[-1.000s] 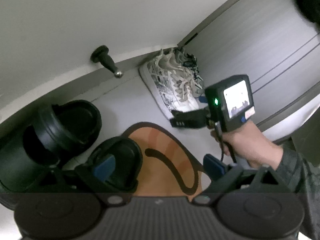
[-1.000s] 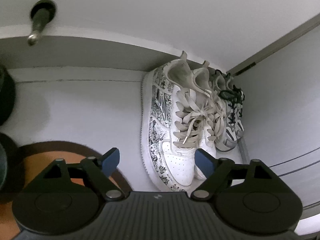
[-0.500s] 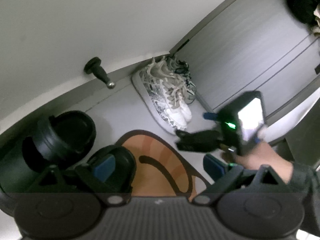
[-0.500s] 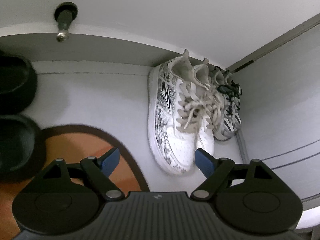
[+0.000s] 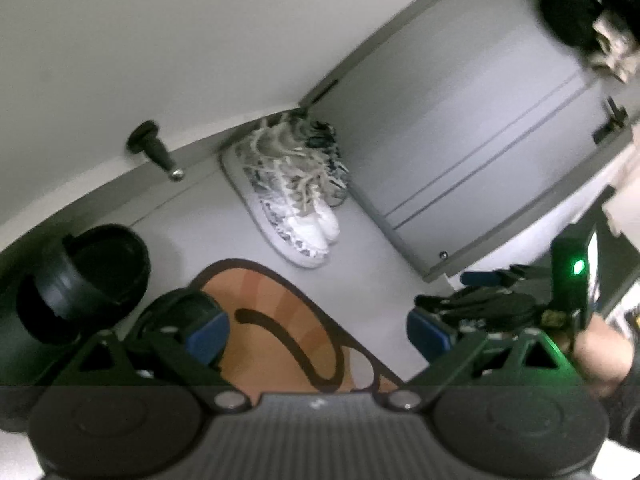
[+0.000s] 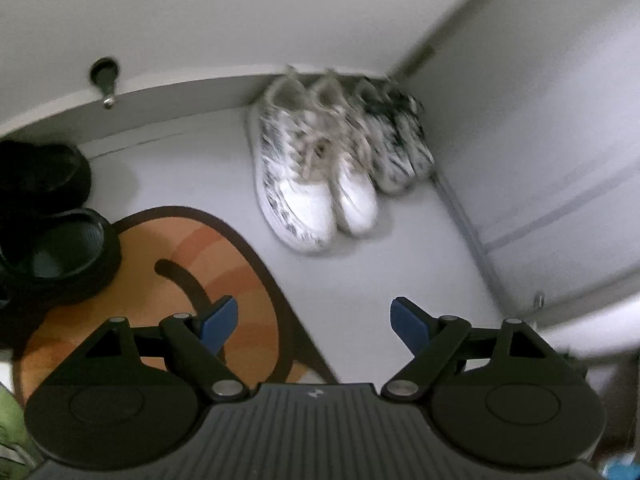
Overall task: Organize scattered shoes
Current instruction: 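Move the right tool back over the black clogs on the mat, then lower the right tool onto the black clogs and close on them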
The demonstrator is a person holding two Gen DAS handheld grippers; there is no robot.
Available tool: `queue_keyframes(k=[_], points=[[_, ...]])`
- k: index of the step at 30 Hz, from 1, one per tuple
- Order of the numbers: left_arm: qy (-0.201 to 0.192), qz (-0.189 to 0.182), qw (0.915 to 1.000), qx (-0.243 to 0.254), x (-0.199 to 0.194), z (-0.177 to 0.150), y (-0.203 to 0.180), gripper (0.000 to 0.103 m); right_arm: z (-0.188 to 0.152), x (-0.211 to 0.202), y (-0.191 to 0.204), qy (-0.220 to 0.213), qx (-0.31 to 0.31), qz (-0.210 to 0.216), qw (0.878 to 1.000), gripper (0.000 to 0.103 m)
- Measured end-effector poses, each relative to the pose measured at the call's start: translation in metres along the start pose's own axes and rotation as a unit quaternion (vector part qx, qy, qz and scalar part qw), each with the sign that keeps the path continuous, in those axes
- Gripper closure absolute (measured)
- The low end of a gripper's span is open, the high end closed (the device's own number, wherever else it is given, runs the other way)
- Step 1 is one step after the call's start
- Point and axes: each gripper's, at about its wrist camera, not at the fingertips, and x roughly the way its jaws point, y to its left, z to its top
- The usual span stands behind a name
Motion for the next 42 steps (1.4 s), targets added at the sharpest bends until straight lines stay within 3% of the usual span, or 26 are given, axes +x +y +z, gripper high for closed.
queue_keyframes(k=[2,5,9,12,18,22,25,33,35,39,42], points=[[0.004,0.004,1.0000,0.008,0.001,-0.001,-0.001,0.006,-0.006,-0.012,-0.016,0.020,0.038,0.019,0.999,0.016],[0.013,0.003,0.9999,0.011,0.005,-0.002,0.000,0.006,-0.013,-0.023,-0.027,0.029,0.059,0.024,0.998,0.009],[0.023,0.008,0.9994,0.024,0.010,-0.007,-0.002,0.006,-0.031,-0.030,-0.039,0.048,0.083,0.033,0.995,0.009],[0.032,0.012,0.9990,0.028,0.015,-0.011,-0.002,0.006,-0.052,-0.026,-0.053,0.072,0.113,0.054,0.989,0.009],[0.050,0.018,0.9982,0.027,0.023,-0.019,-0.002,0.006,-0.088,-0.002,-0.070,0.118,0.139,0.044,0.982,0.009],[0.055,0.022,0.9972,0.045,0.025,-0.022,-0.008,0.006,-0.111,0.022,-0.087,0.172,0.189,0.061,0.965,0.011],[0.072,0.019,0.9962,0.046,0.029,-0.025,-0.008,0.006,-0.124,0.036,-0.093,0.203,0.214,0.069,0.953,0.020],[0.076,0.034,0.9955,0.046,0.029,-0.030,-0.003,0.006,-0.174,0.084,-0.087,0.271,0.241,0.088,0.928,0.020],[0.071,0.042,0.9957,0.041,0.028,-0.030,0.000,0.006,-0.186,0.096,-0.089,0.285,0.263,0.097,0.917,0.023],[0.072,0.047,0.9959,0.027,0.029,-0.029,0.004,0.006,-0.200,0.117,-0.093,0.291,0.281,0.088,0.910,0.023],[0.072,0.042,0.9960,0.030,0.029,-0.028,0.002,0.006,-0.207,0.128,-0.090,0.306,0.296,0.094,0.900,0.030]])
